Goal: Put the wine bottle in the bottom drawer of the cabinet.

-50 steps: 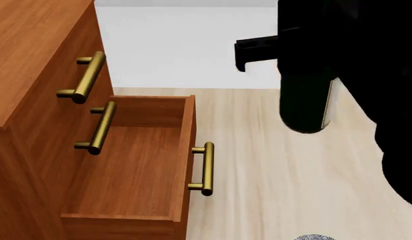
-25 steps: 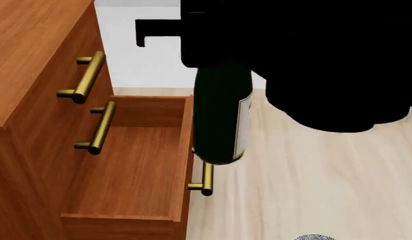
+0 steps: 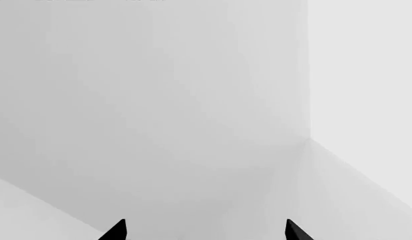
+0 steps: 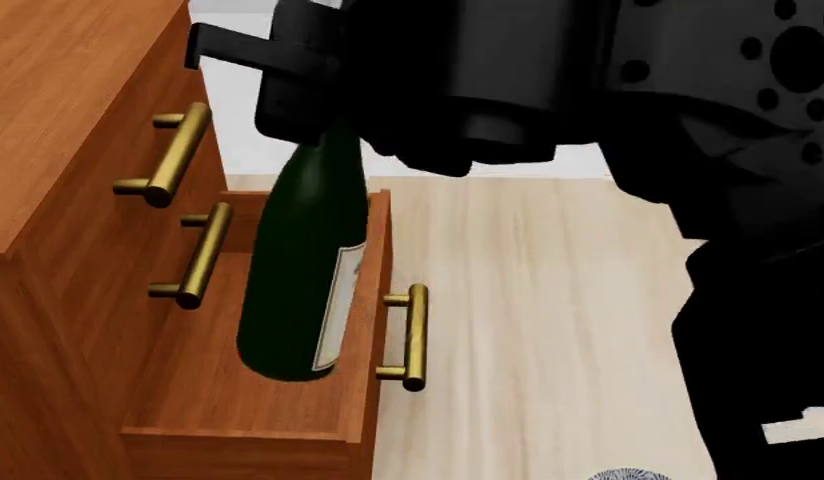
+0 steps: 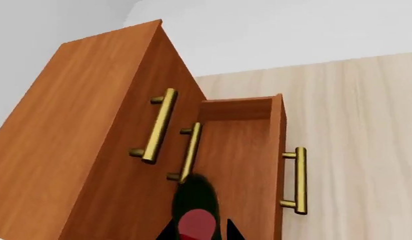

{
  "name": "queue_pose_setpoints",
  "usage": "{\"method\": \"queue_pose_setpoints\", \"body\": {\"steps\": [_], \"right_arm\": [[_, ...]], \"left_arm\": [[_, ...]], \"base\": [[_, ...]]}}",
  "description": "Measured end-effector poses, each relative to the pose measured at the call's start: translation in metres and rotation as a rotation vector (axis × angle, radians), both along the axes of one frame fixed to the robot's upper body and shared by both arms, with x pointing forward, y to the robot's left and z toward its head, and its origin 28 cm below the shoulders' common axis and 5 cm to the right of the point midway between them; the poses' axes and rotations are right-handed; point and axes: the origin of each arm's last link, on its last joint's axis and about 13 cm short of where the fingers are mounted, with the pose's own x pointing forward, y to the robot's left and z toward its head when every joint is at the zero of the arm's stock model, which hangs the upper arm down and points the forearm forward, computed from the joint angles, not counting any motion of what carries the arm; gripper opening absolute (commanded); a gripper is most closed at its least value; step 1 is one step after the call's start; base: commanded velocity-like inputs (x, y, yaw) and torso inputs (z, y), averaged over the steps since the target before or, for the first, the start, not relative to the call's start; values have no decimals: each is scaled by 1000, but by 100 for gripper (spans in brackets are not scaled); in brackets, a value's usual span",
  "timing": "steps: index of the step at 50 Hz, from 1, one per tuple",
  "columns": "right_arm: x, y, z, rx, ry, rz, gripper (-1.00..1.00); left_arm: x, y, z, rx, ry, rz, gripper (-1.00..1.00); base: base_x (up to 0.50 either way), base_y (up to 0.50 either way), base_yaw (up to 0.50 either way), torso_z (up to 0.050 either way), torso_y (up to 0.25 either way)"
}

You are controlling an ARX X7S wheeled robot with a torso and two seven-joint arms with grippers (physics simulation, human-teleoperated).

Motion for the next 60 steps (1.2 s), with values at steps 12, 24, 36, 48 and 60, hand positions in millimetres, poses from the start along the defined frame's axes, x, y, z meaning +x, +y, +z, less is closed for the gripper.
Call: {"method": "queue_pose_setpoints", "body": {"steps": [12, 24, 36, 48, 60], "right_arm": [[27, 9, -12, 62, 87, 19, -100], [52, 19, -21, 94, 126, 33, -100], [69, 29, -31, 48, 145, 16, -100], [76, 32, -43, -2, 158, -4, -100], [81, 32, -59, -29, 170, -22, -100]], "left_arm": [[0, 0, 0, 2, -1, 0, 100], [1, 0, 0, 8, 5, -2, 100], [0, 0, 1, 4, 8, 0, 100], [0, 0, 1, 2, 4, -3, 100], [-1, -1, 2, 5, -4, -13, 100]], "base": [[0, 0, 0, 1, 1], [0, 0, 0, 0, 0], [0, 0, 0, 0, 1], [0, 0, 0, 0, 0], [0, 0, 0, 0, 1]]}}
